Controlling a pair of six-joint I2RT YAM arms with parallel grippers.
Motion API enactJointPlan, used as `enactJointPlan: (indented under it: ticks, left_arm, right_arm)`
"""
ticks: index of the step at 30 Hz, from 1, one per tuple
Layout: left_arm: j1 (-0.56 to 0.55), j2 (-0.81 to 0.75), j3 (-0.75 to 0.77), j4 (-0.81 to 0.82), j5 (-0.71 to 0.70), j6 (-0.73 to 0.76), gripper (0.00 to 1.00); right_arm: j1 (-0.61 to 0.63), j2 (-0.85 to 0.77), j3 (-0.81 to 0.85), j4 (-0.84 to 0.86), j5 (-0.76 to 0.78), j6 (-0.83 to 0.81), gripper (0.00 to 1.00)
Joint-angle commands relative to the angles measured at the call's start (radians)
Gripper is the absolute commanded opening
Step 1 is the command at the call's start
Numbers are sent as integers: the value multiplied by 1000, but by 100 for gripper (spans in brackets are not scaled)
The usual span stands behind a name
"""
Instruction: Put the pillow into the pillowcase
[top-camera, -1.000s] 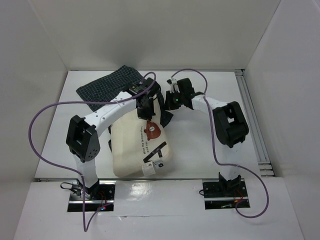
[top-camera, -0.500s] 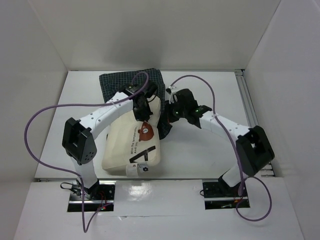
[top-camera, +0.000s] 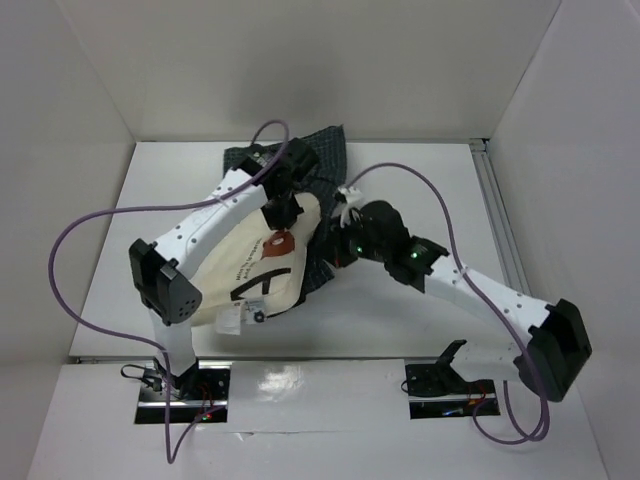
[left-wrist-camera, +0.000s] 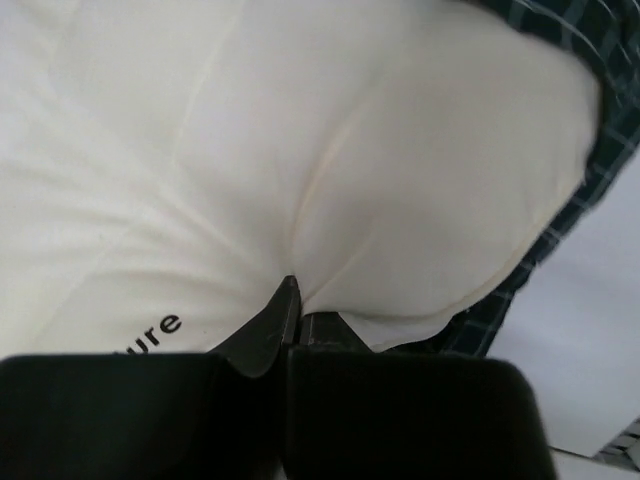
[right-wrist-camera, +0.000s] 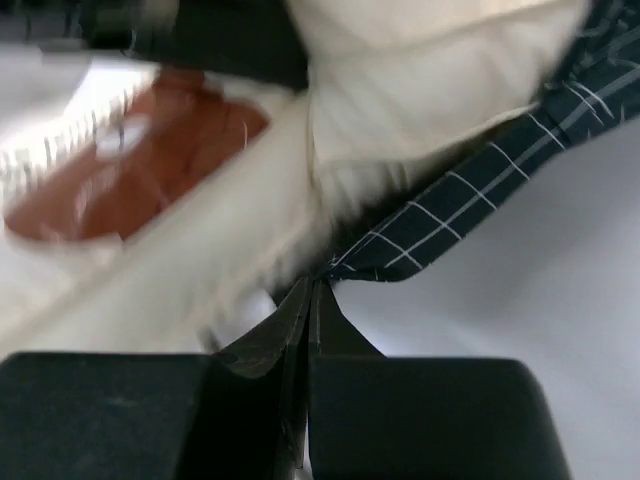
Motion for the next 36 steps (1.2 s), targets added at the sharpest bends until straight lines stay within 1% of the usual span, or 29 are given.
enactJointPlan:
  ticks: [1, 3, 6, 11, 12, 14, 15, 16, 17, 18, 19, 20, 22, 23, 24, 25, 26, 27, 28, 29, 30, 31, 32, 34, 35, 36]
  left_arm:
    - [-29, 132, 8, 88, -94, -147, 0]
    - [-61, 206, -11, 118, -94, -166, 0]
    - [-112, 270, 14, 119, -112, -166, 0]
    - [-130, 281, 14, 108, -132, -166, 0]
    - [-130, 267, 23, 99, -156, -166, 0]
    - [-121, 251, 48, 74, -167, -166, 0]
    - [-121, 229, 61, 33, -190, -177, 0]
    - [-105, 214, 96, 11, -202, -177, 0]
    - [-92, 197, 119, -18, -216, -189, 0]
    - [-92, 175, 138, -32, -236, -171, 0]
    - [-92, 105, 138, -32, -261, -170, 0]
    - [-92, 73, 138, -32, -261, -181, 0]
    - [-92, 30, 138, -32, -272, -181, 0]
    - [-92, 29, 129, -23, -272, -190, 0]
    - [-92, 43, 129, -13, -261, -190, 0]
    - [-104, 68, 129, -13, -246, -190, 0]
    - [-113, 100, 129, 3, -232, -190, 0]
    - [-130, 185, 129, 13, -220, -190, 0]
    - [-140, 232, 144, 13, -207, -190, 0]
    - [-150, 278, 167, 22, -174, -190, 0]
    - [-150, 319, 178, 22, -163, -200, 0]
    - [-163, 382, 178, 22, -163, -210, 0]
    - [-163, 404, 192, 22, -154, -210, 0]
    - [-172, 416, 170, 51, -153, -226, 0]
    - [-172, 427, 157, 81, -153, -226, 0]
    - [-172, 427, 129, 100, -153, -226, 0]
  right_arm:
    - [15, -12, -222, -18, -107, 103, 0]
    - [2, 28, -276, -6, -107, 78, 0]
    - [-20, 19, -287, -6, -98, 58, 0]
    - [-63, 34, -221, -34, -98, 27, 0]
    - [-80, 45, -201, -34, -108, 11, 0]
    - [-101, 79, -103, -64, -128, -16, 0]
    - [-113, 88, -59, -81, -143, -25, 0]
    - [-114, 88, 36, -98, -182, -25, 0]
    - [-114, 77, 73, -112, -205, -25, 0]
    - [-94, 53, 98, -112, -223, -25, 0]
    - [-51, -16, 107, -89, -223, 6, 0]
    - [-29, -54, 85, -89, -223, 21, 0]
    - [-14, -122, 11, -35, -223, 53, 0]
    - [-14, -163, -100, -14, -214, 81, 0]
    - [-14, -163, -157, 12, -214, 90, 0]
    - [-28, -163, -202, 29, -202, 90, 0]
    - [-37, -124, -257, 29, -240, 102, 0]
    - [-46, -124, -274, 38, -265, 103, 0]
    - [-46, -124, -291, 63, -288, 116, 0]
    - [-46, -143, -306, 63, -288, 127, 0]
    - [-34, -201, -317, 63, -273, 127, 0]
    - [-34, -232, -328, 20, -250, 127, 0]
    - [-34, -260, -328, -7, -225, 127, 0]
    - [-34, -318, -328, -79, -170, 83, 0]
    - [-34, -329, -317, -145, -156, 69, 0]
    - [-34, -338, -317, -175, -145, 57, 0]
